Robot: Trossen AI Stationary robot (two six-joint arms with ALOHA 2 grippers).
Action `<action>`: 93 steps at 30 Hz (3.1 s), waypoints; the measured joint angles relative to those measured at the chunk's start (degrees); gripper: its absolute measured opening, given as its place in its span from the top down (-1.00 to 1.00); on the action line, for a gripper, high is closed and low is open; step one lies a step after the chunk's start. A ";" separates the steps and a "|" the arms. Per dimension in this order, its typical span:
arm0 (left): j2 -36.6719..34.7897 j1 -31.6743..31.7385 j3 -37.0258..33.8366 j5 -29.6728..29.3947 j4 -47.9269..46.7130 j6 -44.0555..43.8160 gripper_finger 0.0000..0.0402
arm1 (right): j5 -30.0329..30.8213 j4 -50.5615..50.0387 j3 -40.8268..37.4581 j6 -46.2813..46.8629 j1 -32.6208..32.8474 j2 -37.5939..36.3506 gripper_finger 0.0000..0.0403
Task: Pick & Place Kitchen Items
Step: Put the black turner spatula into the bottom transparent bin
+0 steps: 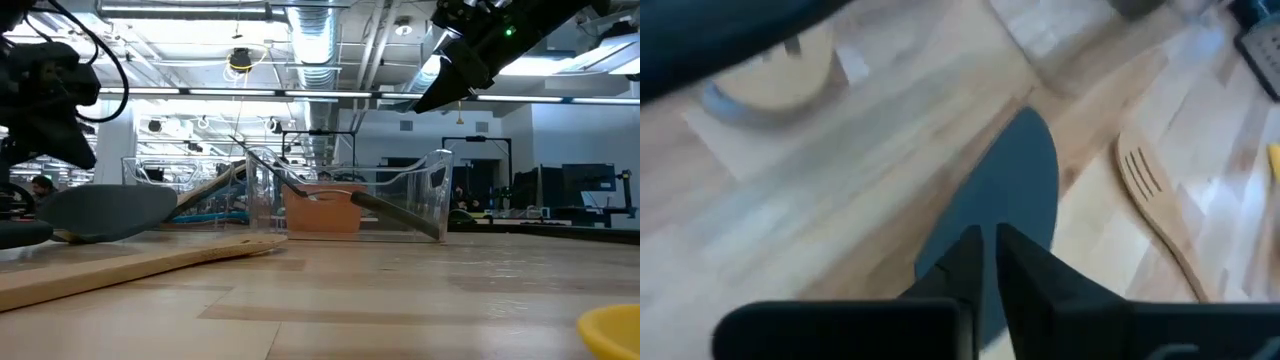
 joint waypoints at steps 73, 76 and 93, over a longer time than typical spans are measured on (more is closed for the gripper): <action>22.35 0.07 -12.20 2.91 40.61 3.11 0.31 | 0.00 -0.04 0.00 0.00 0.02 0.00 1.00; 22.36 0.07 -12.20 2.89 40.99 3.11 0.54 | 0.00 -0.04 0.00 0.00 0.02 0.00 1.00; 22.36 0.07 -6.75 0.34 46.19 13.97 1.00 | 0.00 -0.04 0.00 0.02 0.02 0.00 1.00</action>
